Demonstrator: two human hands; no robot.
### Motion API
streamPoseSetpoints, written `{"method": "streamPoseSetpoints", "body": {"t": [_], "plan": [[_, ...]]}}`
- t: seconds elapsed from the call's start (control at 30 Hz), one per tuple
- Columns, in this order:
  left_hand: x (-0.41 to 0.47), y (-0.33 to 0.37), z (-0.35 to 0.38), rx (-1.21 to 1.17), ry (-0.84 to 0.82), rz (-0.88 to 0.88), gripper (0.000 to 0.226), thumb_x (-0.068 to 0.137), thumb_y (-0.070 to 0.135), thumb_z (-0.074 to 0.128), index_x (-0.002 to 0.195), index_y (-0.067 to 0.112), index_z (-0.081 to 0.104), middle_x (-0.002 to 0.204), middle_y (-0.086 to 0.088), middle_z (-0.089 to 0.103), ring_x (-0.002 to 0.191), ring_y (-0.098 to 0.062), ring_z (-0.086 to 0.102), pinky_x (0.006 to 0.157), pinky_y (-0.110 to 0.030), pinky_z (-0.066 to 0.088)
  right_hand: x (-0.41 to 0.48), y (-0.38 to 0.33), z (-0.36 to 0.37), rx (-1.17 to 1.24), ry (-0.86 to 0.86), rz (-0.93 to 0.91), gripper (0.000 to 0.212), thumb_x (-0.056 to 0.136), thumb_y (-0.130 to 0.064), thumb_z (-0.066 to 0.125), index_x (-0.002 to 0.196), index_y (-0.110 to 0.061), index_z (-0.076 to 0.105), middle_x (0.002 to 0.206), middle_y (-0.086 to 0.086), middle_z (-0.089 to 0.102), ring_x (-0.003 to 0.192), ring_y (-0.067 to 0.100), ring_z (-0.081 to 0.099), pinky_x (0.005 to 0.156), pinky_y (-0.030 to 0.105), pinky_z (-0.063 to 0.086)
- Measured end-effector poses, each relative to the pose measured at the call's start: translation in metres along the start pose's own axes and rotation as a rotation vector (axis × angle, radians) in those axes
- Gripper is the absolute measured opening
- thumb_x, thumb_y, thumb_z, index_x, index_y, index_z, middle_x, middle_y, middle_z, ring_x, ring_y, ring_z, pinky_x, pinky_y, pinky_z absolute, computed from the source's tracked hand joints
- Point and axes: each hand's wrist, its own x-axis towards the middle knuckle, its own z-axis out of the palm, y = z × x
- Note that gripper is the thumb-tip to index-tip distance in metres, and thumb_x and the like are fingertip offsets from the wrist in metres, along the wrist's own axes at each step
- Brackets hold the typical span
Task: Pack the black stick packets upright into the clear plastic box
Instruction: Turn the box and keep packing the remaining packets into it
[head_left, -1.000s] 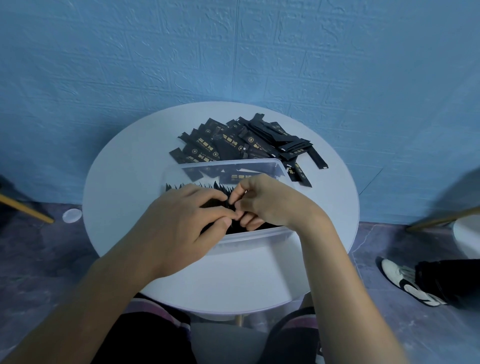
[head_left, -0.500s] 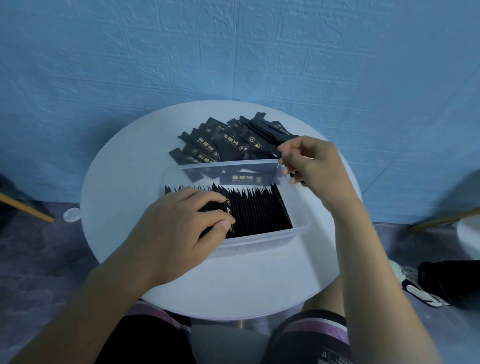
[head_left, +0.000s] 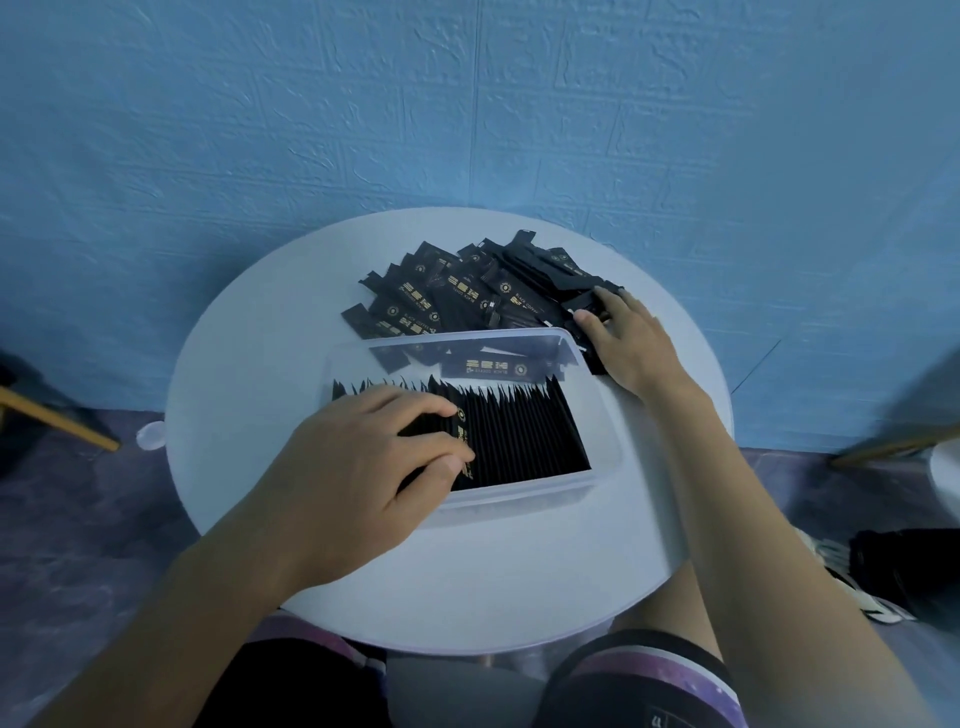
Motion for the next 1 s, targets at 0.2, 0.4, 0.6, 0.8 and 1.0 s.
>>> {"method": "streamPoseSetpoints", "body": {"t": [0.2, 0.4, 0.6, 0.8, 1.0], "plan": [[-0.002, 0.001, 0.0, -0.01, -0.001, 0.016, 0.039, 0.101, 0.044, 0.035, 0.107, 0.045, 0.073, 0.128, 0.021, 0.061, 0.114, -0.006, 0.056, 0.078, -0.024, 0.041, -0.026, -0.009, 0.003, 0.084, -0.032, -0.068, 0.063, 0.099, -0.054, 0.045, 0.153, -0.023, 0.04, 0.161, 0.002, 0.035, 0.149, 0.02, 0.028, 0.118, 0.033, 0.022], [-0.006, 0.001, 0.0, -0.024, 0.003, 0.02, 0.039, 0.1, 0.044, 0.035, 0.108, 0.045, 0.073, 0.128, 0.022, 0.06, 0.113, -0.005, 0.055, 0.078, -0.027, 0.046, -0.037, -0.011, -0.002, 0.285, -0.06, -0.116, 0.044, 0.097, -0.035, 0.062, 0.139, -0.025, 0.057, 0.137, -0.007, 0.06, 0.128, 0.013, 0.052, 0.102, 0.022, 0.035], [-0.006, 0.001, 0.001, -0.03, 0.015, 0.014, 0.038, 0.1, 0.045, 0.036, 0.107, 0.046, 0.073, 0.127, 0.024, 0.06, 0.112, -0.004, 0.055, 0.077, -0.026, 0.045, -0.03, -0.008, -0.002, 0.234, 0.13, -0.039, 0.013, 0.095, -0.031, 0.063, 0.104, -0.023, 0.067, 0.111, -0.002, 0.067, 0.107, 0.02, 0.06, 0.085, 0.027, 0.039], [-0.007, 0.001, 0.001, -0.029, 0.014, 0.007, 0.037, 0.1, 0.046, 0.036, 0.107, 0.047, 0.073, 0.126, 0.024, 0.06, 0.112, -0.003, 0.055, 0.075, -0.023, 0.041, -0.024, -0.028, -0.005, -0.016, 0.103, 0.064, 0.066, 0.09, -0.072, 0.05, 0.068, -0.01, 0.049, 0.068, 0.008, 0.06, 0.069, 0.033, 0.054, 0.065, 0.04, 0.043], [-0.007, 0.003, 0.0, -0.035, 0.02, -0.004, 0.038, 0.1, 0.046, 0.036, 0.106, 0.046, 0.073, 0.125, 0.024, 0.061, 0.11, -0.004, 0.056, 0.076, -0.023, 0.043, -0.021, -0.042, -0.011, 0.035, -0.045, 0.139, 0.052, 0.09, -0.055, 0.064, 0.066, -0.013, 0.043, 0.065, 0.008, 0.054, 0.065, 0.029, 0.049, 0.058, 0.033, 0.037]]}}
